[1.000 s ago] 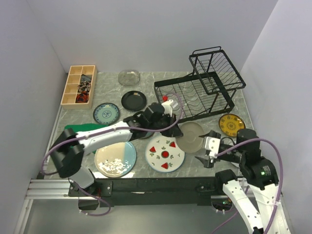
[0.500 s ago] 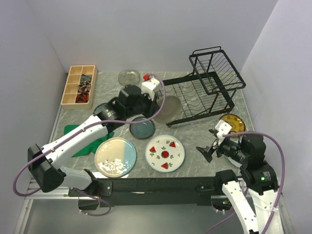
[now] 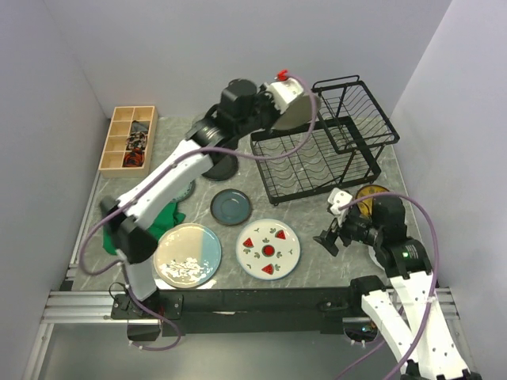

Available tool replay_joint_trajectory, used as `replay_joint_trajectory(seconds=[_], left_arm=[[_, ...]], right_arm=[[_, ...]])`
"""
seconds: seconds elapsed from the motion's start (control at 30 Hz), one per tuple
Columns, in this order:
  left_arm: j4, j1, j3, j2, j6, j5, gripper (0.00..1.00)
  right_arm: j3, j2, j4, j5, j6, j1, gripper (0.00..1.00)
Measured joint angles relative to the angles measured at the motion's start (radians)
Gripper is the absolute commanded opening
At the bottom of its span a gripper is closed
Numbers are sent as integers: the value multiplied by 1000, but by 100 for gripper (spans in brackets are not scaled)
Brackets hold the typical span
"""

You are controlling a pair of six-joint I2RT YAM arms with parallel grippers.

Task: Load the plates into the dish rack
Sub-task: Pass the plate from the left arm to the right

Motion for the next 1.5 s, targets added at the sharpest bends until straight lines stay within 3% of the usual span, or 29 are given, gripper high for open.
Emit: replay_joint_trajectory(seconds=[0.13, 0.37, 0.5, 0.73, 0.93, 1.03, 1.17, 1.33, 1.5], left_arm=[[2, 13, 216, 201, 93, -3, 1], [82, 52, 297, 345, 163, 43, 1], [165, 92, 327, 384, 163, 106, 1], [309, 134, 328, 388, 156, 179, 1], [323, 128, 264, 348, 119, 240, 1], [280, 127, 205, 290, 78, 277, 1], [197, 129, 116, 156, 1, 347, 1], [132, 128, -11, -56, -85, 453, 1], [79, 123, -197, -282, -130, 546, 1]], right_arm=[[-14, 45, 40, 40, -64, 0, 100], [-53, 108, 159, 290, -3, -13, 100], [-53, 143, 196, 340, 41, -20, 100], [-53, 192, 197, 335, 43, -20, 100], [-5, 195, 66, 163, -66, -20, 100], [116, 195, -72, 78, -134, -20, 100], [454, 213, -252, -23, -206, -20, 100], [900, 313, -350, -68, -215, -20, 100], [1104, 451, -364, -55, -124, -20, 99]])
